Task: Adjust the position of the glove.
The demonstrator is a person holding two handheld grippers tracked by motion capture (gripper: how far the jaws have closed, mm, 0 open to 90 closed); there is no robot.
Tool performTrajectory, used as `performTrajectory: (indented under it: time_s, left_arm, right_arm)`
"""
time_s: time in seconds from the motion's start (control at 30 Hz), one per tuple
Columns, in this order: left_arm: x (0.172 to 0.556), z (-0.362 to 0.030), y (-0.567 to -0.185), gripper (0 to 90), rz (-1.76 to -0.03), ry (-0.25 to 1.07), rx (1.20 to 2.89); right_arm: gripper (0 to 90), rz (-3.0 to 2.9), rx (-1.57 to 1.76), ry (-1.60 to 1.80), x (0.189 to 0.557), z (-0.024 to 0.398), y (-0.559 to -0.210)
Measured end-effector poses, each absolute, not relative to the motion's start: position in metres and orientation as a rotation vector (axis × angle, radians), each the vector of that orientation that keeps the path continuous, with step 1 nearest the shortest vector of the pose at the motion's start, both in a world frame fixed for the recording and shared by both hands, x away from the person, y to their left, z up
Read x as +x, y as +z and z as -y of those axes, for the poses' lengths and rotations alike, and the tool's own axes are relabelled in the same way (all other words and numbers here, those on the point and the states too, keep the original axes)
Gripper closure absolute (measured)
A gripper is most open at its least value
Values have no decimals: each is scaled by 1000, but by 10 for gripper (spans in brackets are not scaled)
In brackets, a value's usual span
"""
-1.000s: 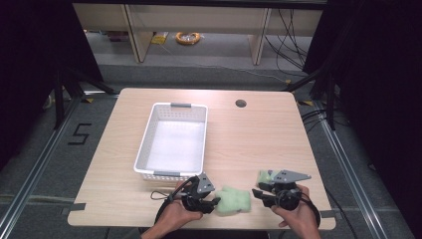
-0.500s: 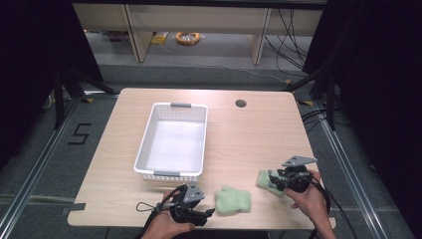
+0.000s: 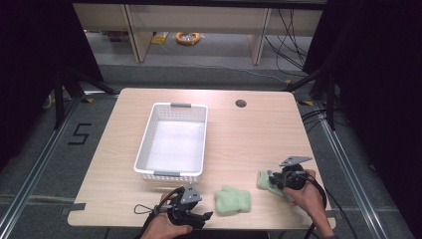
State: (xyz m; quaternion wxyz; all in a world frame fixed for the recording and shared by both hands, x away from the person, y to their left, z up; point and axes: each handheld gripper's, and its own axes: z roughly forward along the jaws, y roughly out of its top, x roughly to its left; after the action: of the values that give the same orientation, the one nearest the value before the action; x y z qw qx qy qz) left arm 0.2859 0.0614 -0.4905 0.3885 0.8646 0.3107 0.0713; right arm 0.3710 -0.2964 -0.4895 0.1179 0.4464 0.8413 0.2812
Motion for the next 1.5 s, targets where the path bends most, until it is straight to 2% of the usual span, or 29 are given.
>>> performTrajectory:
  time_s: [0.17,0.43,0.6,0.97,1.2,1.5]
  left_arm:
    - [286,-62,-490,358,-817,189,2188]
    - [287,-63,-487,359,-797,191,2178]
    - [285,-62,-484,360,-786,191,2171]
    - [285,-61,-476,367,-820,181,2102]
    - [281,-51,-470,413,-773,186,2071]
    - [285,-37,-473,498,-719,229,2113]
  right_arm:
    - [856,-2421,1265,858,370,294,-489]
    - [859,-2420,1125,984,338,272,-445]
    - [859,-2472,1012,1072,327,248,-435]
    - [857,-2590,880,1081,319,205,-439]
    - [856,-2614,892,1059,320,187,-446]
    - [855,-2609,877,1061,320,178,-449]
